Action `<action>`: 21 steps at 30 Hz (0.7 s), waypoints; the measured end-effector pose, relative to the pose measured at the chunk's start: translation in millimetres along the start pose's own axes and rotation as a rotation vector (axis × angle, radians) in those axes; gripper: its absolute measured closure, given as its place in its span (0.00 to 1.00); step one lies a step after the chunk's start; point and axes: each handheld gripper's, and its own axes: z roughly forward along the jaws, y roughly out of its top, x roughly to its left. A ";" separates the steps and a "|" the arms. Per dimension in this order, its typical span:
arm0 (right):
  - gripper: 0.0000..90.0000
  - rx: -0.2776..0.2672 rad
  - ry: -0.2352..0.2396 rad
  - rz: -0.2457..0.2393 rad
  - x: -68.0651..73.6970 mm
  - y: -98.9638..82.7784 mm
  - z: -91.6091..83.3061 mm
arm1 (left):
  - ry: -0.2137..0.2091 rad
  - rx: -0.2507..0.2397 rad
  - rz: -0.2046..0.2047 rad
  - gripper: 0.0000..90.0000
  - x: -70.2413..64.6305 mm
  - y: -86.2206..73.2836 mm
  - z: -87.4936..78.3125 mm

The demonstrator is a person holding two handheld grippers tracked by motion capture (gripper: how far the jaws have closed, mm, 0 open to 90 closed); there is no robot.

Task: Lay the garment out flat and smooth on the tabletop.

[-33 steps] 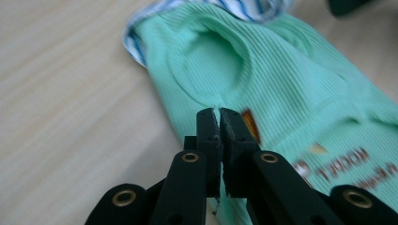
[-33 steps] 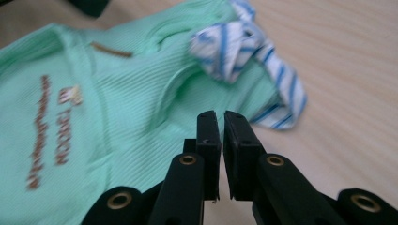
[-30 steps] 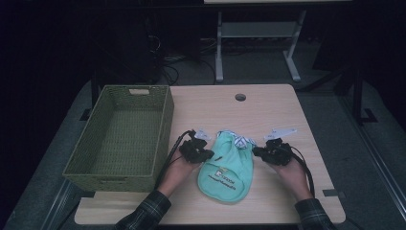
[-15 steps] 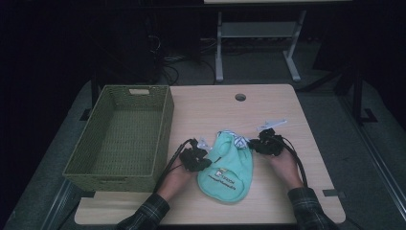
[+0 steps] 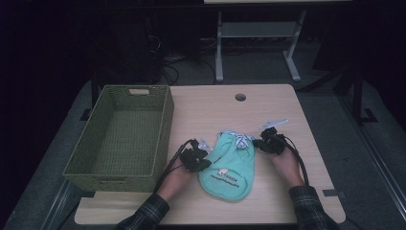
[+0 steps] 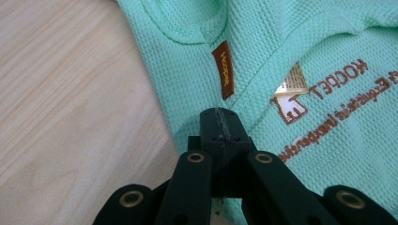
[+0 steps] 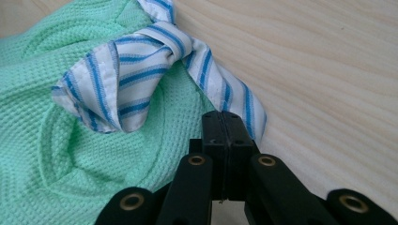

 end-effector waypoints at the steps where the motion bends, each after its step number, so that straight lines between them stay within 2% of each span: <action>1: 0.98 0.005 0.000 0.002 0.7 0.5 -0.4 | -0.006 -0.004 -0.007 1.00 0.6 -0.2 0.2; 5: 0.95 -0.042 0.021 0.005 4.2 1.8 -11.3 | -0.015 -0.015 -0.024 1.00 3.2 1.1 -2.0; 7: 0.95 -0.052 0.019 -0.012 8.4 1.7 -17.7 | -0.011 -0.030 -0.032 1.00 4.9 1.3 -5.0; 10: 1.00 -0.073 0.072 -0.002 19.6 -3.3 -30.2 | -0.003 -0.042 -0.035 1.00 5.9 0.7 -9.2; 12: 1.00 -0.081 0.081 -0.009 23.4 -5.5 -32.9 | 0.001 -0.043 -0.035 1.00 5.6 0.1 -10.4; 14: 1.00 -0.080 0.118 -0.020 35.2 -13.9 -38.2 | 0.006 -0.042 -0.034 1.00 5.6 -0.5 -9.9; 16: 1.00 -0.078 0.120 -0.032 39.7 -17.1 -40.0 | 0.005 -0.043 -0.037 1.00 5.7 -0.6 -9.4; 18: 1.00 -0.078 0.152 -0.039 51.0 -26.4 -46.4 | 0.003 -0.040 -0.032 1.00 6.1 -0.6 -8.0; 21: 1.00 -0.063 0.153 -0.053 59.1 -32.2 -47.1 | 0.000 -0.032 -0.028 1.00 6.8 -0.6 -5.8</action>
